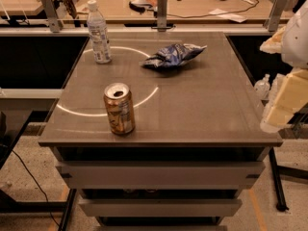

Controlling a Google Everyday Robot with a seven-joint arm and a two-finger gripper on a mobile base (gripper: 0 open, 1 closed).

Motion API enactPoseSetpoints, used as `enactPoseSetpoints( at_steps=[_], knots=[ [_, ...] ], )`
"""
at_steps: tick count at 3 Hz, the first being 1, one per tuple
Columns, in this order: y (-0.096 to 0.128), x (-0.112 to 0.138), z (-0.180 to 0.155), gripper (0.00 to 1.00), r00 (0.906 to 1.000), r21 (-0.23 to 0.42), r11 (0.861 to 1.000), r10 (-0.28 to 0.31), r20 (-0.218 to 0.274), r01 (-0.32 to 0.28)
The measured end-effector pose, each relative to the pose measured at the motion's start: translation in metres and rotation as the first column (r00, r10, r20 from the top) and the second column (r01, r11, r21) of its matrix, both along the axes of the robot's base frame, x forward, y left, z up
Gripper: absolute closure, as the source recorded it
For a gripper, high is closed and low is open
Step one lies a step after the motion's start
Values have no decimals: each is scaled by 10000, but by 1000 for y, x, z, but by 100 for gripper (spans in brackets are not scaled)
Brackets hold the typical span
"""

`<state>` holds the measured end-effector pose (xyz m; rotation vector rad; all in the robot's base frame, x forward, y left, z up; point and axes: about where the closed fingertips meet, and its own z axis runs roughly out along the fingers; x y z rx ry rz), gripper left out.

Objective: Move blue plastic bottle near orange can

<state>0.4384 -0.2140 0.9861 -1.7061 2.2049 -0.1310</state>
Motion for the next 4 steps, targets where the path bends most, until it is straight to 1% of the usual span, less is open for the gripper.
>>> enactPoseSetpoints(
  at_steps=[1, 2, 3, 4],
  knots=[
    [0, 0, 0, 0, 10000, 1, 10000, 0, 2, 0],
    [-2, 1, 1, 0, 9999, 669, 9977, -141, -15, 142],
    [-41, 11, -13, 0, 9917, 2370, 9633, -1289, -40, 1261],
    [-76, 14, -24, 0, 9725, 4421, 8700, -2319, -237, 2182]
  ],
)
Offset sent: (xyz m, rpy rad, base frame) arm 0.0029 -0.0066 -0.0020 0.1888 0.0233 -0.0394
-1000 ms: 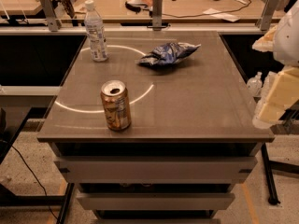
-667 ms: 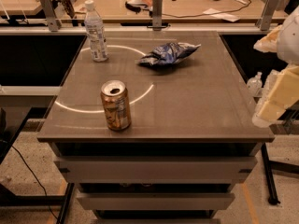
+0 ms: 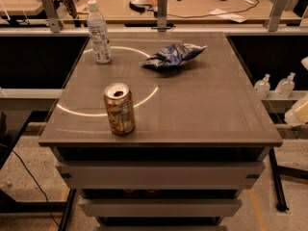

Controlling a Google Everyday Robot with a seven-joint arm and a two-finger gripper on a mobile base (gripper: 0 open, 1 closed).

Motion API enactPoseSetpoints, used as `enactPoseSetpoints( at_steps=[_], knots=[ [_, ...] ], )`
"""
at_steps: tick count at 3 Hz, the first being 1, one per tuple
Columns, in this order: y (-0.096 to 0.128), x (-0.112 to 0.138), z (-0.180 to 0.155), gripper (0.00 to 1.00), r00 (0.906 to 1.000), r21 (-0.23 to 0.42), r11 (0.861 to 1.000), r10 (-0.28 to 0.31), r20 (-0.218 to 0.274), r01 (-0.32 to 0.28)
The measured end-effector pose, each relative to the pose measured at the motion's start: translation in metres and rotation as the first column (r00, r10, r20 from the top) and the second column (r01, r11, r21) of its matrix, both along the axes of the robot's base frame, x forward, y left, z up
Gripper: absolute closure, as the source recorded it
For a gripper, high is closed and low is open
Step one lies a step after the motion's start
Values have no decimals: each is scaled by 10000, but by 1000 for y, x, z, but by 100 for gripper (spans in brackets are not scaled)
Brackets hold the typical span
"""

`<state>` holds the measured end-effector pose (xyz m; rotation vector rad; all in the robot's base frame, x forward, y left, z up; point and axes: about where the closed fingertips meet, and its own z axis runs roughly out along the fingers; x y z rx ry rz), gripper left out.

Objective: Move blue plastic bottle near orange can

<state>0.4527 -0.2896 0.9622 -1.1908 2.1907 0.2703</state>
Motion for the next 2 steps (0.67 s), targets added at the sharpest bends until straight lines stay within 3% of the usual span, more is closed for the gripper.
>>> enactPoseSetpoints(
  at_steps=[1, 2],
  knots=[
    [-1, 1, 8, 0, 9993, 1979, 9797, -347, 158, 309],
    [0, 2, 16, 0, 9984, 3200, 9465, -516, 230, 416]
  ],
)
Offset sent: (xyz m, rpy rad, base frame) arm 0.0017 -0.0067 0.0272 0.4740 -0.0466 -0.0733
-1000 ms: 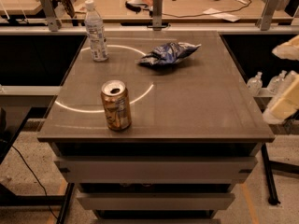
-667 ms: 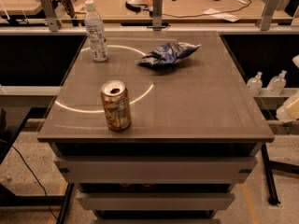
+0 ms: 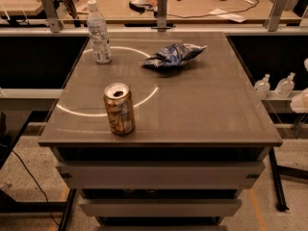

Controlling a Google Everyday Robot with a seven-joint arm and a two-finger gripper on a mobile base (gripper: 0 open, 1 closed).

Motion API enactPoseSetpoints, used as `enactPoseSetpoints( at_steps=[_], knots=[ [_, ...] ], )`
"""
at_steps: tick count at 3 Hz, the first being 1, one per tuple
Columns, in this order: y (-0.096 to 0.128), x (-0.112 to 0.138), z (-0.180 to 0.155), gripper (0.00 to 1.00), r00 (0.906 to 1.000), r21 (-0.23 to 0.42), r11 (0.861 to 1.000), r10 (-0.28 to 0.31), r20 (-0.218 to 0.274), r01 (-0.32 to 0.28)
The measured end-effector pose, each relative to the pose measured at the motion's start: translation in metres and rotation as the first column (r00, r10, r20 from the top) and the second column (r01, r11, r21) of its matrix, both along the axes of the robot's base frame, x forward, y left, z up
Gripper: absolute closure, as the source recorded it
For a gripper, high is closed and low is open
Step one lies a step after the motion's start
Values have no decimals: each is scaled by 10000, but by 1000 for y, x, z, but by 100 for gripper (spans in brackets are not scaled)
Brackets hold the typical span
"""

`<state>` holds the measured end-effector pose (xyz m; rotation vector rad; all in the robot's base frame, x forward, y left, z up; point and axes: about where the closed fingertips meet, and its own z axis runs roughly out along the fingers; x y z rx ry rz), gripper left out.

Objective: Move blue plastic bottle near orange can

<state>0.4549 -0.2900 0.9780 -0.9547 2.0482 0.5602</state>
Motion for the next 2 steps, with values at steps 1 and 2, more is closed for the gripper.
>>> enactPoseSetpoints(
  at_steps=[1, 2],
  knots=[
    [0, 1, 5, 0, 10000, 672, 9977, -78, 62, 74],
    [-1, 1, 8, 0, 9999, 1040, 9945, -123, 93, 113]
  ],
)
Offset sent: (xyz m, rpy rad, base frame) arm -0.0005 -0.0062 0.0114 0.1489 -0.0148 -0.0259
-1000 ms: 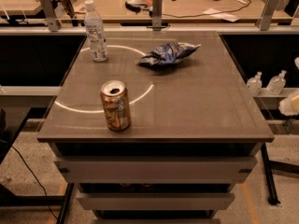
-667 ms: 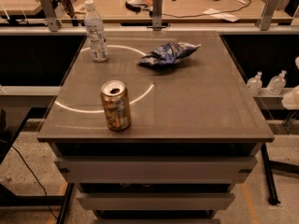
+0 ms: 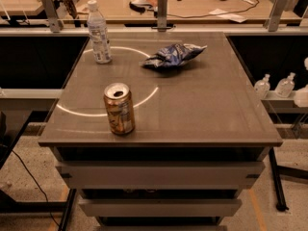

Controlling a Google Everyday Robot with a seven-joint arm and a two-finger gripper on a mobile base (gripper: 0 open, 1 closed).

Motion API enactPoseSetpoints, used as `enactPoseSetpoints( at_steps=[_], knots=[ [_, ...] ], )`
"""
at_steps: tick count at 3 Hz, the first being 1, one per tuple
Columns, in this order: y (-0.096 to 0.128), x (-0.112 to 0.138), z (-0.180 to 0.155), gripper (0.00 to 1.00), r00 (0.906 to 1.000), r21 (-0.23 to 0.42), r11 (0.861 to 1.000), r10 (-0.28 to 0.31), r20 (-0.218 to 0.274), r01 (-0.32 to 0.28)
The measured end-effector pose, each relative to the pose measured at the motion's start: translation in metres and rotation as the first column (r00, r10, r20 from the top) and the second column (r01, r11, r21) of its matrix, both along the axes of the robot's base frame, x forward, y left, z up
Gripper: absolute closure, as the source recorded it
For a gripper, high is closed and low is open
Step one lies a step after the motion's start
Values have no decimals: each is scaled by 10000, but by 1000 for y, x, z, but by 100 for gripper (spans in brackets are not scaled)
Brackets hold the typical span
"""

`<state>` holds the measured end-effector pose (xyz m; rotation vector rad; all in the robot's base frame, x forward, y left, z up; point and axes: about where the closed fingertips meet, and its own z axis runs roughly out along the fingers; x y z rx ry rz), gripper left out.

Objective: Move blue plastic bottle near orange can

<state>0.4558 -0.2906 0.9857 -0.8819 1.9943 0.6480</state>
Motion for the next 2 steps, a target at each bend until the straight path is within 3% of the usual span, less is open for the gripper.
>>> enactPoseSetpoints(
  at_steps=[1, 2],
  knots=[
    [1, 1, 4, 0, 10000, 444, 9990, -20, 42, 18],
    [1, 1, 4, 0, 10000, 444, 9990, -19, 42, 17]
  ],
)
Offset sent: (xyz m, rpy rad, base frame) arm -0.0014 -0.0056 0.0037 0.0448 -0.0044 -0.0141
